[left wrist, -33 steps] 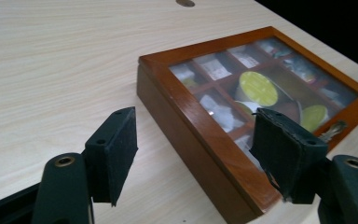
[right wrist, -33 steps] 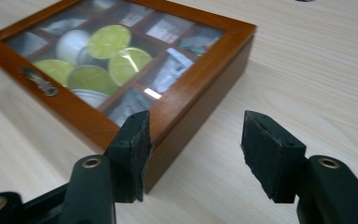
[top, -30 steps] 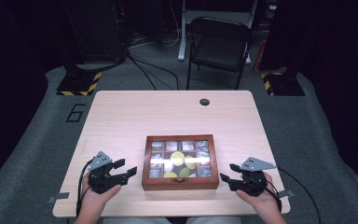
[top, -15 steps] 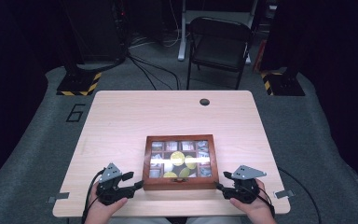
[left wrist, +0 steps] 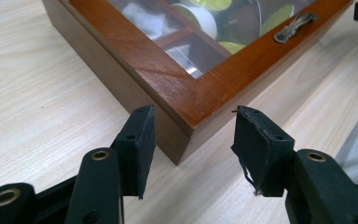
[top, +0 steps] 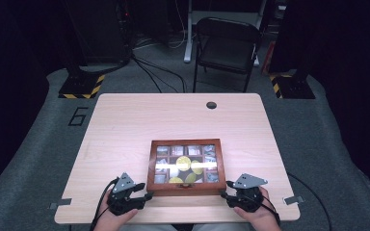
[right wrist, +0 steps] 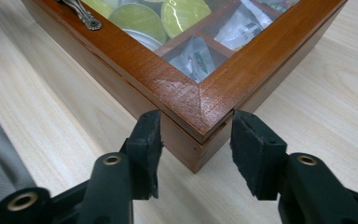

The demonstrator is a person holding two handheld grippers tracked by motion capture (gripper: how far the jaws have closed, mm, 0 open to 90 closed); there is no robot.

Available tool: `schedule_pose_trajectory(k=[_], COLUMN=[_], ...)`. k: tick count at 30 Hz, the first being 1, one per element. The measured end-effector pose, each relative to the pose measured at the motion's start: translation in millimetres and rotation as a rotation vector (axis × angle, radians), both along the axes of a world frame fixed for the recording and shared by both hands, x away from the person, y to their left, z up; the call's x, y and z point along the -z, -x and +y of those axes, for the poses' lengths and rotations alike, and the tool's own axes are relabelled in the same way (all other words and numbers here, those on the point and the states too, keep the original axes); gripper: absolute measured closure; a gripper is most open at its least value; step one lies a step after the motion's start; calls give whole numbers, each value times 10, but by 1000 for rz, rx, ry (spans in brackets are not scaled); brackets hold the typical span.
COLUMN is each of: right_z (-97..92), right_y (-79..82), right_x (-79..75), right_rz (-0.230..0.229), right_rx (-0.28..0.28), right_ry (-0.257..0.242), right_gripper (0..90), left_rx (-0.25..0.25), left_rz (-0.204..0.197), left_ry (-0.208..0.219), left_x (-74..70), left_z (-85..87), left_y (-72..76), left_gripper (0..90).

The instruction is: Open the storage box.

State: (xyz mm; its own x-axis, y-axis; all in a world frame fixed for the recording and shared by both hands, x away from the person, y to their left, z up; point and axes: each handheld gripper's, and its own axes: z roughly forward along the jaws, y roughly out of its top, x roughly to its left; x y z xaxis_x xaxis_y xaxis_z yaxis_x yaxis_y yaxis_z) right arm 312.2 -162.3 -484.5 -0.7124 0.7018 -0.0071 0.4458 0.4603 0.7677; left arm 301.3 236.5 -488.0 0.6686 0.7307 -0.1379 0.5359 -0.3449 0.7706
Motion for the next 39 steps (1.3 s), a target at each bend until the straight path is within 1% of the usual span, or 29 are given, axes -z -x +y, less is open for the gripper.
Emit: schedule_pose_trajectory(k=[2,4,6,8,9,11,12,13,15,20,21,22,25,27,32,34,35,37,39], right_z=[-4,-10,-9,-10,-5,-9,-9,-9,0,3,6,7,13,13,19,22,24,36,51], right_y=[2,1,-1,-3,-2,-5,-5,-16,-13,-17,-15,-15,-12,-11,-13,-14,-14,-16,-14], right_x=[-1,2,15,20,24,30,30,40,43,44,43,42,41,39,35,35,36,36,37], right_rz=[0,-1,-2,0,4,16,16,17,15,13,13,12,10,10,12,9,8,1,5], right_rx=[9,15,9,9,13,12,12,8,15,18,23,25,29,31,37,37,37,35,42], right_ry=[-4,-13,-11,1,-2,-9,-9,-5,2,-3,-8,-11,-14,-15,-24,-24,-24,-17,-20], right_gripper=[551,550,557,559,560,560,560,565,566,565,566,567,565,566,565,565,567,568,568], left_rx=[2,2,-8,-15,-4,-9,-9,-10,-10,-12,-16,-15,-11,-15,-18,-15,-21,-33,-31], left_rz=[7,7,-1,2,-1,2,2,2,3,-4,-1,9,3,8,13,9,-8,-5,-7], left_ry=[6,-5,-14,-15,-30,-42,-42,-51,-48,-51,-35,-30,-37,-26,-21,-25,-36,-28,-31], left_x=[8,10,21,28,25,34,34,38,45,44,46,42,39,40,35,33,33,37,38], left_z=[-16,-14,-15,-24,-18,-37,-37,-46,-43,-41,-36,-31,-27,-32,-33,-30,-30,-26,-11], left_y=[2,-3,-14,-19,-27,-23,-23,-23,-37,-38,-43,-43,-47,-46,-49,-52,-60,-71,-88], left_gripper=[495,501,529,540,547,559,559,561,557,559,560,562,564,564,557,557,562,568,570])
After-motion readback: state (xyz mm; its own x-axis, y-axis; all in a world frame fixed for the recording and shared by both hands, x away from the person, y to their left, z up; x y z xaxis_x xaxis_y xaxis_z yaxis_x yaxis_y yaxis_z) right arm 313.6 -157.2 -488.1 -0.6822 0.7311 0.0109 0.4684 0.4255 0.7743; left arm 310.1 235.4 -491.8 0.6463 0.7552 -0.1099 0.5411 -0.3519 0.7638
